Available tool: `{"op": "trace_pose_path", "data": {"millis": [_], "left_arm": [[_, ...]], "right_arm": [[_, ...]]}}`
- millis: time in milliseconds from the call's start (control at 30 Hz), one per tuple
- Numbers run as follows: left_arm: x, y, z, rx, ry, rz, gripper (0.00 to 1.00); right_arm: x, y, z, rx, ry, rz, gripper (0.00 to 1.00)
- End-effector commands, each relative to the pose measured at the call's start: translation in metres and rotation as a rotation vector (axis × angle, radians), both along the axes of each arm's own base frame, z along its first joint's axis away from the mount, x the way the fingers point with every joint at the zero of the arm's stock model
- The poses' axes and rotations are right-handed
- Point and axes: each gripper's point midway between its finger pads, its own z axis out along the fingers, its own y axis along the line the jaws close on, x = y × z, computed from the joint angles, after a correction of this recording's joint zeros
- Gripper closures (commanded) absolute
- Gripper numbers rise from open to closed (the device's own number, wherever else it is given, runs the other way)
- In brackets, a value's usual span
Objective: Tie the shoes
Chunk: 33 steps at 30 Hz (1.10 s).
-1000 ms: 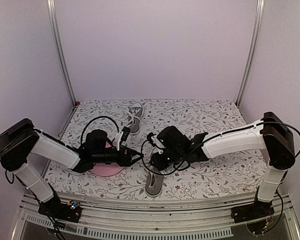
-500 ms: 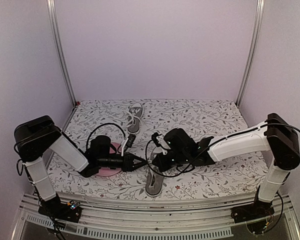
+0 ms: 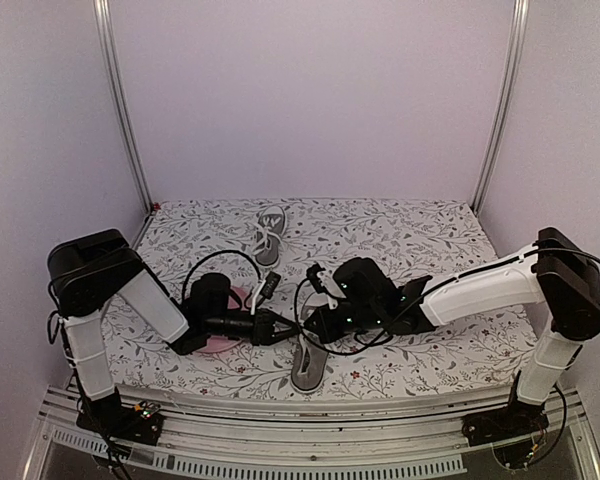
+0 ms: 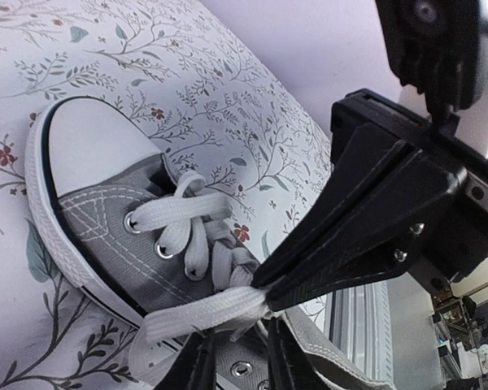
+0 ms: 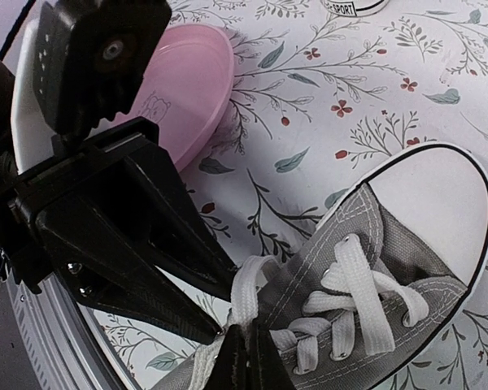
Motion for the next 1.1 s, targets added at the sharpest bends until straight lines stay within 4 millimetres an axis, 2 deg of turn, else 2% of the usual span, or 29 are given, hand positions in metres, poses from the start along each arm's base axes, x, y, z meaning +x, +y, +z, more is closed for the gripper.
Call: {"op": "trace_pose_path", "data": {"millis": [0,200,333,467,667,867,1067], "left_arm": [[0.002,-0.006,-0.001,0.003,-0.007,-0.003,0.76],[-0.002,-0.011,0.004,-0.027,-0.006,-0.034,0.73],[-0.004,-0.013,0.004,-0.023,-0.001,-0.049,0.8],[-0.006,-0.013,0.004,-0.024,0.0,-0.057,0.82],[-0.01,-0.014,0.007,-0.037,0.003,-0.07,0.99],[-0.003,-0.003,0.014,-0.044,-0.014,-0.004,1.0],[0.002,0.014,0.012,-0.027,-0.009,0.059,1.0]], "right_arm": [[-0.003,0.001,0.014,0.046,0.001,0.011,0.98],[-0.003,0.001,0.013,0.047,0.003,0.012,0.98],[-0.002,0.001,0.013,0.046,0.001,0.009,0.98],[-0.002,0.0,0.013,0.046,0.002,0.006,0.98],[-0.001,-0.001,0.011,0.043,0.004,0.001,0.98],[-0.001,-0.004,0.011,0.04,0.002,-0.007,0.98],[-0.002,-0.008,0.01,0.038,0.007,-0.013,0.98]]}}
